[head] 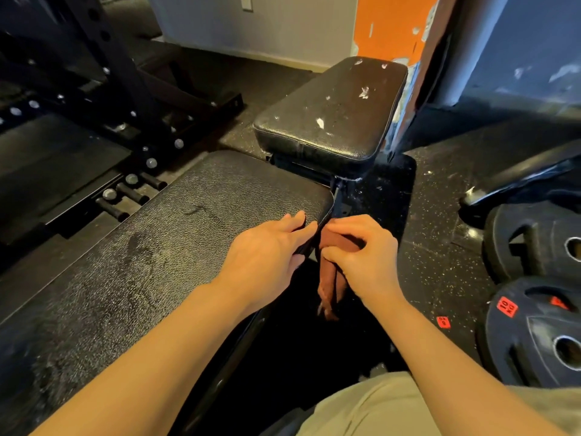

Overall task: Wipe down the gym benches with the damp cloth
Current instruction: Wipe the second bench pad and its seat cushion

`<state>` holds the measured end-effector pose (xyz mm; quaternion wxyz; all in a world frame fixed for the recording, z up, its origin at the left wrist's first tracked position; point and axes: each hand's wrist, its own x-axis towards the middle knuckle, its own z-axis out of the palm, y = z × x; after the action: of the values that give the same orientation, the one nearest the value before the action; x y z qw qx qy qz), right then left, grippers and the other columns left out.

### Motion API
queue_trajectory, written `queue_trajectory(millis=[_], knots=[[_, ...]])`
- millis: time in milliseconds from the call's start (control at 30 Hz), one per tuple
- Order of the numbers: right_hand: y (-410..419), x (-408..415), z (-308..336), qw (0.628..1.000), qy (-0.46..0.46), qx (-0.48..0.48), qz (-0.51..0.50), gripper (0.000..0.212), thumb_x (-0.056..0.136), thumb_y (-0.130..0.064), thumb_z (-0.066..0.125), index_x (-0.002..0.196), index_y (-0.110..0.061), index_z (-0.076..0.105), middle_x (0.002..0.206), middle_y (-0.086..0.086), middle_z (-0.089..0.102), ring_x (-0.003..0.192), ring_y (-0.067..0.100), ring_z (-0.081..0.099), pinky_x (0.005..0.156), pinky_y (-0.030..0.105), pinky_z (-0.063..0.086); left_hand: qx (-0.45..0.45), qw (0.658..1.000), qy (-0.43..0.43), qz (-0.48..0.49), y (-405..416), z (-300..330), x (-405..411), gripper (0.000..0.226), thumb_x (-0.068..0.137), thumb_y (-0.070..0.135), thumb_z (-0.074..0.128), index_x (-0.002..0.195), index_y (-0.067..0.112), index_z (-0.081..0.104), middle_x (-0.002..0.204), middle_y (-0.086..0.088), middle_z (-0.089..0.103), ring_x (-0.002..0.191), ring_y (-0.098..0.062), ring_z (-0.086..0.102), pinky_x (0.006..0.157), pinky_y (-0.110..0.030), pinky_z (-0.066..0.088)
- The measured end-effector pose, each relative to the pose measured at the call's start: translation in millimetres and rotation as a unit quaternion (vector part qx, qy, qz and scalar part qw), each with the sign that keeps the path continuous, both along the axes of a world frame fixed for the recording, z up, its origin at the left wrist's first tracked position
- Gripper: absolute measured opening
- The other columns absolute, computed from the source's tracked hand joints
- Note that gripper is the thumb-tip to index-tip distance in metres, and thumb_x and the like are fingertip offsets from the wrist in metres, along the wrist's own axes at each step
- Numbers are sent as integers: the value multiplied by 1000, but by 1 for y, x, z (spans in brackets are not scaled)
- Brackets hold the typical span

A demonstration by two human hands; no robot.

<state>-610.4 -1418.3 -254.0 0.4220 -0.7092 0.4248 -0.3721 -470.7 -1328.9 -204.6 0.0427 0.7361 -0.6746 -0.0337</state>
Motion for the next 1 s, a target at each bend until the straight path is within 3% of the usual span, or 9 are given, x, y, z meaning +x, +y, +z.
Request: queue_trajectory(millis=[133, 200, 267, 333, 467, 667, 800, 933, 1000], knots=[[-9, 4, 5, 999, -5, -9, -46, 34, 70, -2, 78, 94, -25, 71, 100, -9, 65, 92, -2, 61, 81, 8, 45, -10, 1000, -1, 1, 1, -1, 0, 55, 102, 32, 42, 151, 38, 18, 159, 18, 12, 146, -5, 15, 107, -27, 33], [-9, 5, 6, 997, 6, 66, -27, 27, 76, 2, 73, 96, -15, 67, 86, -8, 67, 71, -4, 64, 63, 7, 47, -8, 1000, 0, 0, 1, -1, 0, 55, 102, 32, 42, 151, 38, 18, 159, 18, 12, 146, -5, 15, 107, -27, 34], [-4, 5, 5, 992, 47, 113, 13, 23, 76, 3, 70, 88, -15, 64, 73, -5, 68, 60, 3, 64, 61, 19, 52, -4, 1000, -1, -5, 0, -1, 1, 55, 102, 32, 42, 151, 38, 17, 160, 18, 11, 146, -6, 15, 107, -27, 35], [0, 7, 5, 996, 70, 62, -8, 31, 71, 0, 74, 80, -27, 64, 88, -9, 65, 78, -2, 59, 76, 17, 49, -3, 1000, 0, -9, 1, 0, 2, 56, 102, 32, 41, 152, 38, 16, 160, 18, 10, 146, -5, 15, 107, -27, 35], [1, 10, 5, 997, -28, -35, -58, 38, 68, 3, 77, 82, -30, 64, 99, -8, 62, 94, 1, 58, 84, 8, 43, -5, 1000, 4, -6, 1, -1, 2, 55, 102, 33, 40, 152, 38, 16, 159, 19, 10, 146, -4, 13, 106, -26, 36], [-6, 9, -10, 997, 67, 20, -30, 30, 74, 0, 76, 92, -22, 68, 103, -7, 59, 99, 9, 59, 78, 5, 37, 3, 1000, 3, -8, 0, -1, 1, 55, 102, 33, 41, 152, 37, 17, 160, 17, 11, 146, -5, 14, 106, -27, 37], [-4, 5, 0, 997, 16, -34, -62, 36, 72, -4, 79, 100, -22, 67, 109, -8, 57, 102, 4, 53, 84, 4, 36, 5, 1000, 4, -14, 1, -2, 2, 55, 102, 34, 40, 152, 37, 17, 160, 18, 11, 146, -4, 14, 105, -26, 37], [-1, -1, -1, 994, 72, 81, 17, 44, 71, -2, 76, 108, -24, 65, 109, -10, 59, 97, 3, 55, 69, 2, 37, 20, 999, 20, -32, 1, 2, 9, 55, 101, 35, 43, 151, 38, 20, 158, 20, 12, 145, -1, 14, 108, -24, 33], [1, 0, 0, 994, 69, 78, -9, 46, 70, 2, 73, 108, -24, 67, 107, -8, 64, 102, 8, 57, 69, 2, 37, 38, 997, 64, -36, 3, 8, 17, 54, 100, 31, 49, 149, 36, 28, 157, 20, 18, 144, -2, 18, 112, -25, 27]])
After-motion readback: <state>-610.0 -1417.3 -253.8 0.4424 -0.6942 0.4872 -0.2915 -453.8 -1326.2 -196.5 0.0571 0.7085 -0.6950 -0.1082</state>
